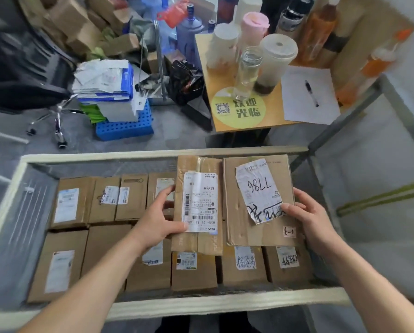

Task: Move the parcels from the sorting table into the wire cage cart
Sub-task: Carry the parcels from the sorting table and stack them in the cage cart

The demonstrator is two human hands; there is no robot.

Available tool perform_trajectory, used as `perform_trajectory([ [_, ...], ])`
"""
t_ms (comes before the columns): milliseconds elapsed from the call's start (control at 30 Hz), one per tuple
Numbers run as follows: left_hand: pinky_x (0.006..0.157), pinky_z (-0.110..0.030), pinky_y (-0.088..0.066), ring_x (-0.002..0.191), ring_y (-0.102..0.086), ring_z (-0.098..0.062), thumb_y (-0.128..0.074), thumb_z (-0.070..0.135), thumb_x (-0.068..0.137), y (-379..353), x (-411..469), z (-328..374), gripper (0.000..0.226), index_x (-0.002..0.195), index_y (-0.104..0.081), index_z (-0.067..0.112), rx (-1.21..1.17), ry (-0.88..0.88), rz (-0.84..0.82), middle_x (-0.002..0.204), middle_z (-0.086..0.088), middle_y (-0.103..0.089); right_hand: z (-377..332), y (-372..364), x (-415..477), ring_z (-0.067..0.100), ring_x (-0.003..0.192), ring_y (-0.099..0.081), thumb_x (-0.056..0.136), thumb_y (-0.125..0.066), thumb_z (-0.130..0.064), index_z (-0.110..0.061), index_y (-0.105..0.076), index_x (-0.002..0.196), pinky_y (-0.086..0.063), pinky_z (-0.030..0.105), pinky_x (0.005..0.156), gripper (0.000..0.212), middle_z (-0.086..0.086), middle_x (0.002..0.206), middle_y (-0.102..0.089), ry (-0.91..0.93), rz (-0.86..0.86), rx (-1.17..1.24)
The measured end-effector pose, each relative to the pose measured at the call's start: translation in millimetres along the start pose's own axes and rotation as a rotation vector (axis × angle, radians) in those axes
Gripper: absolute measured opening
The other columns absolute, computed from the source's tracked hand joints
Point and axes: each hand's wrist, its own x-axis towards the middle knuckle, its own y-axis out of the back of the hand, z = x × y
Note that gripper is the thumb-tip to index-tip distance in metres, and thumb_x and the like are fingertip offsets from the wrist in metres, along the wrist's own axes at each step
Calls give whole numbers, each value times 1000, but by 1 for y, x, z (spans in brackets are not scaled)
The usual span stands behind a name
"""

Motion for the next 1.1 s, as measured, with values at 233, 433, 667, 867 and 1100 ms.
perform_trajectory([
  [233, 92, -41, -58, 124, -56, -16, -88, 6, 70, -39, 42, -56, 113, 155, -22, 40, -13, 156, 28, 148, 3, -46, 59, 15, 60, 31, 99, -74, 92, -68, -13, -21, -51, 145, -59, 46, 82, 56, 7, 107, -77, -171, -5, -41],
  [433, 79, -29, -58, 110, -56, -5, -85, 4, 74, -53, 79, -83, 109, 155, -22, 39, -26, 213, 42, 138, 6, -48, 97, 17, 101, 33, 101, -73, 90, -71, -18, -22, -53, 142, -59, 51, 83, 55, 8, 113, -75, -268, -9, -69],
  [667, 87, -40, -59, 116, -60, -18, -82, -1, 76, -49, 130, -111, 108, 156, -22, 38, -52, 258, 69, 130, 8, -56, 123, 2, 155, 30, 99, -73, 90, -72, -23, -29, -51, 142, -59, 46, 78, 57, 6, 116, -73, -282, -19, -125],
  [867, 77, -30, -57, 109, -59, -12, -77, -7, 80, -41, 170, -131, 105, 158, -19, 34, -92, 265, 97, 123, 13, -54, 140, -15, 197, 29, 102, -71, 90, -72, -21, -34, -50, 138, -58, 52, 87, 54, 4, 117, -71, -281, -18, -164],
  [1100, 85, -41, -59, 118, -58, -20, -74, -8, 82, -34, 209, -139, 104, 159, -16, 32, -83, 249, 124, 135, 5, -53, 154, -28, 236, 24, 96, -72, 90, -73, -23, -35, -50, 138, -55, 35, 67, 55, 2, 115, -72, -295, -7, -193],
])
